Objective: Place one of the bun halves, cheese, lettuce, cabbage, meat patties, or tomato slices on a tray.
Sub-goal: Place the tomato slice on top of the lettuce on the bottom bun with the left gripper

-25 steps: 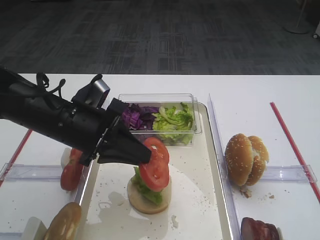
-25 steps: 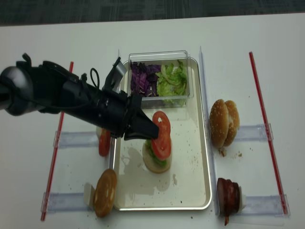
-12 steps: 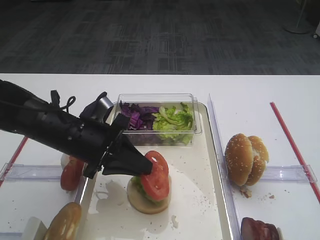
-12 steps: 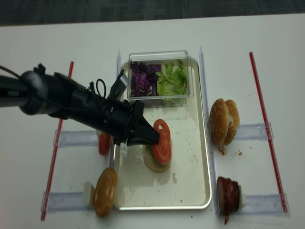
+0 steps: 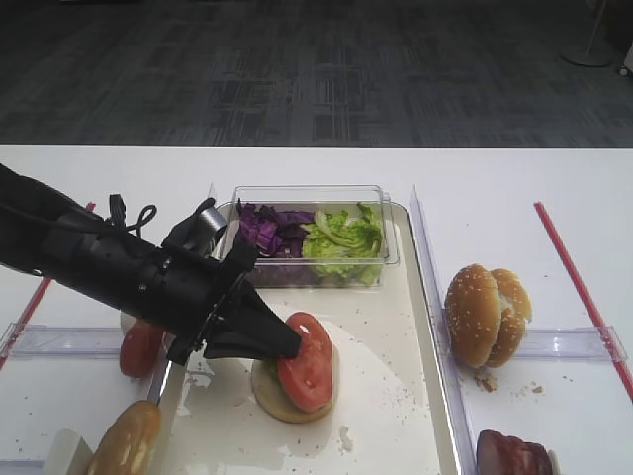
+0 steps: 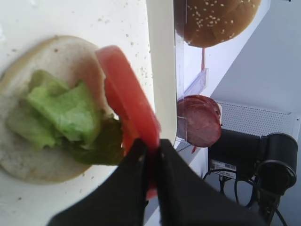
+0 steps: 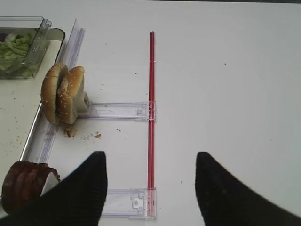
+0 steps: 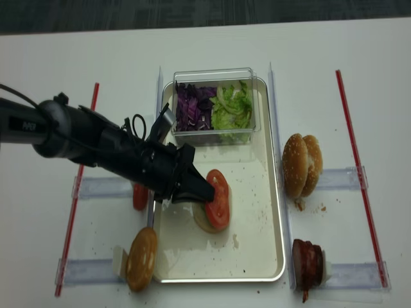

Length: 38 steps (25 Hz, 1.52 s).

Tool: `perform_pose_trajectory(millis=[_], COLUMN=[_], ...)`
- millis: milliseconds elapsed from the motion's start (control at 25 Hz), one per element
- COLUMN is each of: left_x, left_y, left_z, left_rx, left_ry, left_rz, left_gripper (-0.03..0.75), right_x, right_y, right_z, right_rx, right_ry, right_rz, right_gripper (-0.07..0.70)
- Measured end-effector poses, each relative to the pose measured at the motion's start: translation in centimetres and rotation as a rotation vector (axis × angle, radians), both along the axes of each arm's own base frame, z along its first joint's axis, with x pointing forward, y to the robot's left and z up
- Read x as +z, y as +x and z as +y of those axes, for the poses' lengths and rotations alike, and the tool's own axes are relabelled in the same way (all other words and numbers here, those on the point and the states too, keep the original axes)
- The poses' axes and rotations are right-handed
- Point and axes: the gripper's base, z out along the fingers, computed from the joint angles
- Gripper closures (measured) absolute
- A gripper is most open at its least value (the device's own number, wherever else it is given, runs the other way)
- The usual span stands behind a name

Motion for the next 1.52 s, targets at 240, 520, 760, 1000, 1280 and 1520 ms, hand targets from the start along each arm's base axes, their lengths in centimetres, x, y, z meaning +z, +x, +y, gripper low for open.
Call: perform_pose_trajectory(millis=[240,520,760,1000,1280,1520], left_x=[-0.1,-0.2,-0.2,-0.3,-0.4,-0.4], left_y=[0.1,0.4,0.4,0.4,0.5,0.5], left_z=[0.2,1.0,1.1,1.1,1.2,1.2], left_rx=[0.000,0.021,0.023,0.026,0.038,0.039], left_ry=[-0.002,0.009,0.021,0.026,0.041,0.043], left_rz=[-0.010,0.000,0.022,0.023,0.014,0.013], left_gripper=[0.703,0.703,0.703,0.703,0.703,0.703], right_x=[0.0,0.0,0.0,0.0,0.0,0.0], right_y=[0.0,0.0,0.0,0.0,0.0,0.0], right_z=[0.0,0.0,0.0,0.0,0.0,0.0], right_rx=[0.000,0.000,-0.001,-0.001,-0.001,-0.001], right_ry=[0.000,0.000,0.002,0.002,0.002,0.002], right_rz=[0.000,0.000,0.000,0.000,0.000,0.000], right_gripper=[0.186,0.186,0.186,0.186,0.186,0.186])
